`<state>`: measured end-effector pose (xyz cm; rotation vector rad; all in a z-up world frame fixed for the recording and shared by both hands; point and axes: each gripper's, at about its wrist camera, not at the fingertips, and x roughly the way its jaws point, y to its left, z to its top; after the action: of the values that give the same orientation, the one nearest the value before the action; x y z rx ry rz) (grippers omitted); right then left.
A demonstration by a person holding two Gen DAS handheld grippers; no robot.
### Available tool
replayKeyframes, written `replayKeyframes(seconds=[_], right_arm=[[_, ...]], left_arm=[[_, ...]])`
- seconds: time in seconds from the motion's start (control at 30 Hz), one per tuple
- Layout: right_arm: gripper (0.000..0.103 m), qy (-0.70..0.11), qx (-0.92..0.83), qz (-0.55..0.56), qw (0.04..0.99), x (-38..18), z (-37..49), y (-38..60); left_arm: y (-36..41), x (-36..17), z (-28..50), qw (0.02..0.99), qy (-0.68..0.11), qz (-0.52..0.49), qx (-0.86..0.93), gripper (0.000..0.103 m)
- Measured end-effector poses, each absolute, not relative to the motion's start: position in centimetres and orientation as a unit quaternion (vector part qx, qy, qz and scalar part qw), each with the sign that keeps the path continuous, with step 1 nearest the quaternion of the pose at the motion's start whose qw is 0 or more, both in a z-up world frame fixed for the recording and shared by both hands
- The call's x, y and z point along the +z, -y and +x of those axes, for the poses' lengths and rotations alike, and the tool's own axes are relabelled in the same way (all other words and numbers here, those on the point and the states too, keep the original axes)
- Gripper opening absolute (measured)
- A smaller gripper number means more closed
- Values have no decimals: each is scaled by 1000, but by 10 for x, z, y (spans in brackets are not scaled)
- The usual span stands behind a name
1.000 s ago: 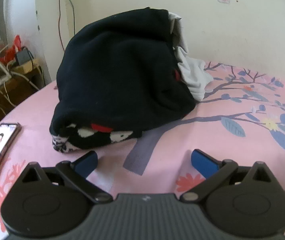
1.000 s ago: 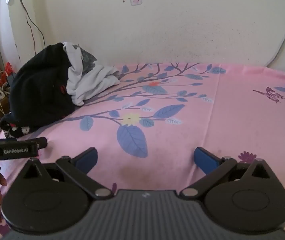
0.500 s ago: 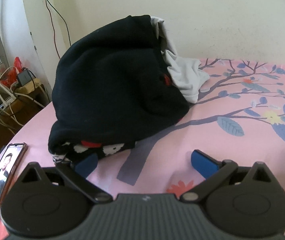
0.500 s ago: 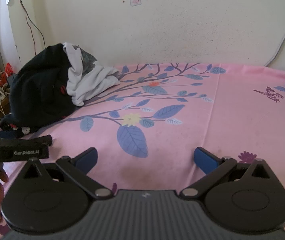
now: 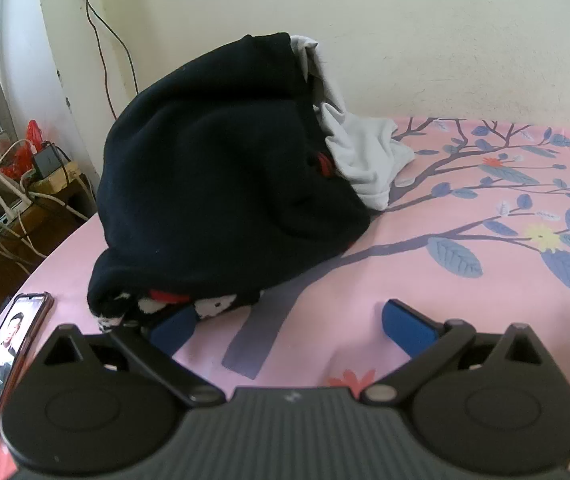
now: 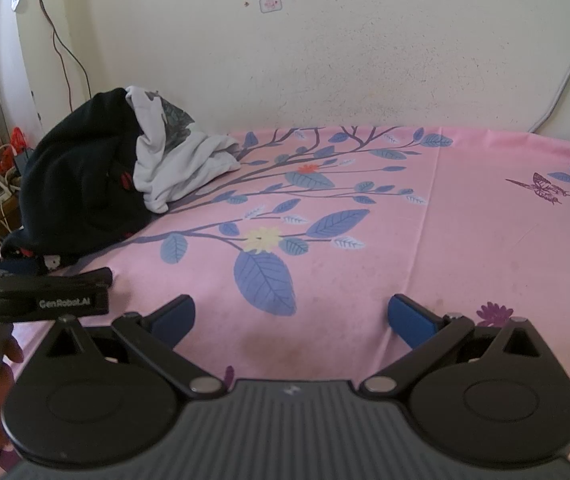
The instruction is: Fold small clothes
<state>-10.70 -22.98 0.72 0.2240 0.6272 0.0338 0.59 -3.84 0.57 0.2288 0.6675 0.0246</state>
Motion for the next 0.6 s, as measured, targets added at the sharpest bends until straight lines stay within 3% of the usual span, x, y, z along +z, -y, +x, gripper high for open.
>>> replayKeyframes(seconds=[0.3, 0.53, 0.57, 0.6], right_arm=[[97, -307, 18, 114, 945, 8, -107, 231], [97, -300, 19, 131, 945, 9, -107, 234], [93, -294, 16, 139, 945, 10, -107, 236], [78, -283, 18, 146, 948, 14, -107, 237]], left_arm=[[27, 8, 1, 942, -323, 93, -22, 103], [-41, 21, -31, 973, -212, 91, 8, 103], [-52, 23, -32, 976, -199, 90, 17, 103], [-64, 24, -31, 978, -189, 84, 30, 102]])
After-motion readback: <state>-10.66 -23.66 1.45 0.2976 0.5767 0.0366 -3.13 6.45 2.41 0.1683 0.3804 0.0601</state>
